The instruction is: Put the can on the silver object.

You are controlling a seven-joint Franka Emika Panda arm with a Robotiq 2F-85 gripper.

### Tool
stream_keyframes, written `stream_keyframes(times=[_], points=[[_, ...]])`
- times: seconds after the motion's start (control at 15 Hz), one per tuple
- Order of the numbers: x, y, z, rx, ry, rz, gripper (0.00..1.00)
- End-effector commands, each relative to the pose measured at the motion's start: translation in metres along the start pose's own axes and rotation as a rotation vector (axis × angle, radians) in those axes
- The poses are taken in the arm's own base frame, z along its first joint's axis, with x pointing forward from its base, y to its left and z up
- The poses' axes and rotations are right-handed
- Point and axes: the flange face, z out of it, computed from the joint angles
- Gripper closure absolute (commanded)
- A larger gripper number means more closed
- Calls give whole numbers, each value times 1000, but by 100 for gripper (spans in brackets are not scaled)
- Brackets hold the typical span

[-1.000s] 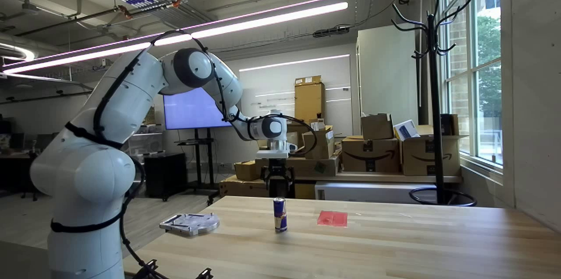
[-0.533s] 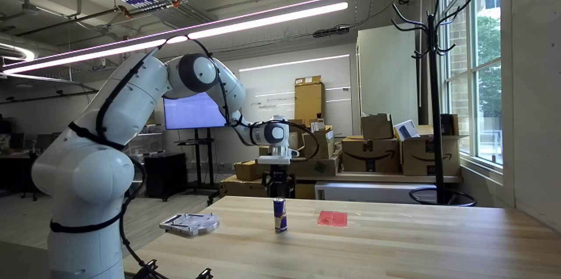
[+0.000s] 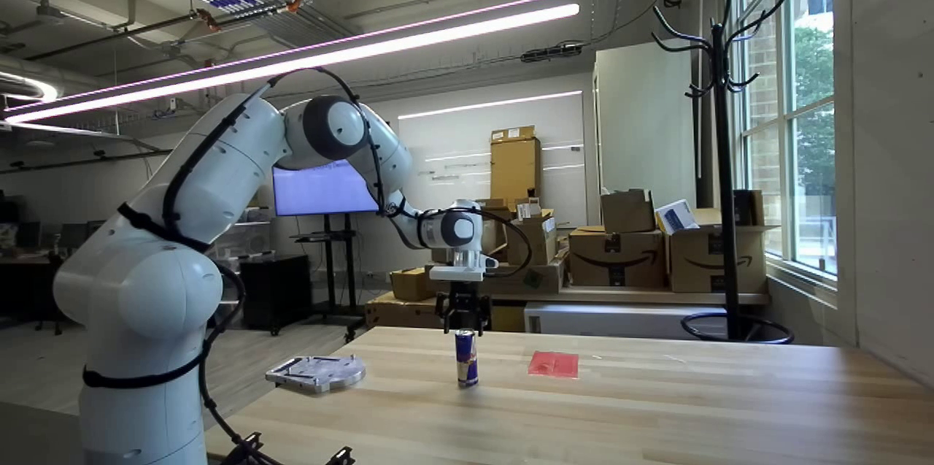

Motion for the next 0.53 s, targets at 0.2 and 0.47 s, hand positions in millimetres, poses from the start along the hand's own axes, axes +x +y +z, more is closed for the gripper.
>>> stream_keyframes(times=[0.2,0.47], points=[[8,6,16,29,2,-11,0],[10,6,24,30,-4,-13,0]])
